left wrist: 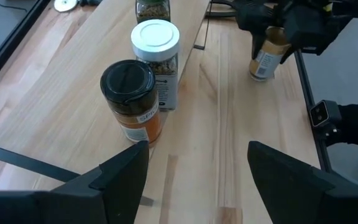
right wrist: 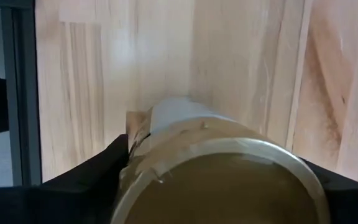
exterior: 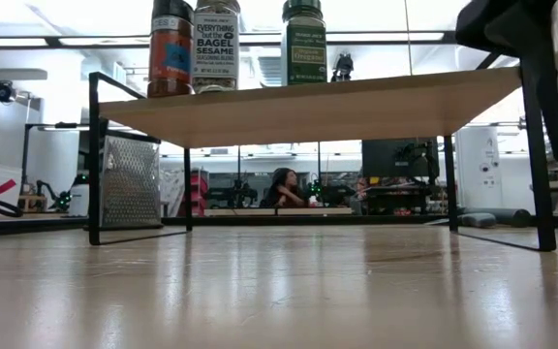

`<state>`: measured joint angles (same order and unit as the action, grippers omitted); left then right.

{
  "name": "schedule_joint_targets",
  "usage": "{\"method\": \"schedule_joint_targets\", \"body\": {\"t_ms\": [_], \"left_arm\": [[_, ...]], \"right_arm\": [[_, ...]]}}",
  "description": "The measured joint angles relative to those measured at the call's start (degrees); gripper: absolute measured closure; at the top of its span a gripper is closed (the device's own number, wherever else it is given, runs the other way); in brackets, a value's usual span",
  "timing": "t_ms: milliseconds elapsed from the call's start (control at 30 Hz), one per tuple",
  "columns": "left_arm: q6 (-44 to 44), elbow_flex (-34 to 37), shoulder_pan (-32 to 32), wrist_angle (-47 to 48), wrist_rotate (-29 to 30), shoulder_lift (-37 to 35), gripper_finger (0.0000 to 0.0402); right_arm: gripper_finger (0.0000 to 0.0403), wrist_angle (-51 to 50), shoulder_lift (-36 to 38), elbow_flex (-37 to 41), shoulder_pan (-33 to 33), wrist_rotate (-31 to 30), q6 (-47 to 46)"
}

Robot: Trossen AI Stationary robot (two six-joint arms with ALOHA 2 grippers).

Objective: Shelf spices
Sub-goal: Remove the brown seasoning bottle from the shelf, then remove the green seasoning bottle from the shelf

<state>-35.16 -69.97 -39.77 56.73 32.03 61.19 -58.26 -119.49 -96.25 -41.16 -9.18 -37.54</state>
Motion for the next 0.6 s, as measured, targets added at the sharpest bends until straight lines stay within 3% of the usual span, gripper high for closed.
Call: {"method": "schedule_joint_targets", "body": {"t_ms": [267,600], "left_arm": [[0.02,0.00,0.02,0.00,-0.04,0.02,0.0138],[0.02,0.00,0.02,-0.07,-0.04,0.02,0.0138]], "right_arm": [[0.0076,-5.06,4.24,-1.59,-0.30,0.07,-3.54],[0.0075,-6.25,15.93,-2.03,0.08,-6.42,-4.76]]}}
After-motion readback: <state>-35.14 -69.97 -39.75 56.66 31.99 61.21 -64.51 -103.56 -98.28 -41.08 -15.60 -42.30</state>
